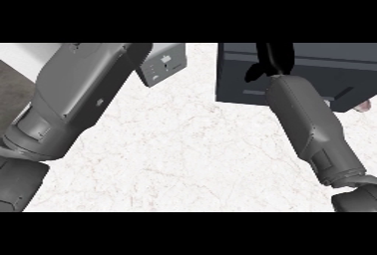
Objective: Pick up the can, place it into the drawer and close the drawer
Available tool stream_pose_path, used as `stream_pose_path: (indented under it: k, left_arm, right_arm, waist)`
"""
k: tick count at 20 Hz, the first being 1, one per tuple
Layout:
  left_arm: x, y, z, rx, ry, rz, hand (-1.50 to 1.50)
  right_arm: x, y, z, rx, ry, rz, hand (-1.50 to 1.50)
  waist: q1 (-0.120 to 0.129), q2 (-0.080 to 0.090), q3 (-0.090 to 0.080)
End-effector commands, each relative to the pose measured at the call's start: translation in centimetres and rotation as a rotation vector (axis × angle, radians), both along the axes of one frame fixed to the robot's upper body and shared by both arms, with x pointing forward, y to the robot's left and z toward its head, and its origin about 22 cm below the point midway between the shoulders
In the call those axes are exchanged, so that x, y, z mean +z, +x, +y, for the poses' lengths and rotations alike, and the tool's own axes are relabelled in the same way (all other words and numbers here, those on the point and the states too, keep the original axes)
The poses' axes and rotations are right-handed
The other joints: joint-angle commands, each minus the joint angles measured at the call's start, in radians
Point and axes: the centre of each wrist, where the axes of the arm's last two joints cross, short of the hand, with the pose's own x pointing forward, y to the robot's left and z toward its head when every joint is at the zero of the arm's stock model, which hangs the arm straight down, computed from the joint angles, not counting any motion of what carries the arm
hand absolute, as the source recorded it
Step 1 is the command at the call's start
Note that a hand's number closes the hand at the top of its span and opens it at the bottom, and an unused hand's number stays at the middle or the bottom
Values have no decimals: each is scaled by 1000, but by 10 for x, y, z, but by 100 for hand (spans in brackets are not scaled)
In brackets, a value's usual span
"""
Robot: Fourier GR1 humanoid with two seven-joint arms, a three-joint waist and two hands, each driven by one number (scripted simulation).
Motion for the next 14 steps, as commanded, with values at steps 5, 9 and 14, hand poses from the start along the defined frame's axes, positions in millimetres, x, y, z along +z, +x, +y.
stream_pose_path:
  k: [5, 9, 14]
  left_arm:
    - [-1, -9, 12, -23, -6, 10, -150]
    - [-4, -7, 40, -2, 5, 1, -150]
    - [-10, -18, 36, -35, -17, -5, -150]
  right_arm:
    - [48, 18, 4, -8, 68, -76, -150]
    - [53, 18, 12, 89, 200, -94, -150]
    - [65, 22, 12, 106, 203, -102, -150]
  waist:
    - [35, 5, 0]
    - [26, -2, 1]
    - [31, -5, 0]
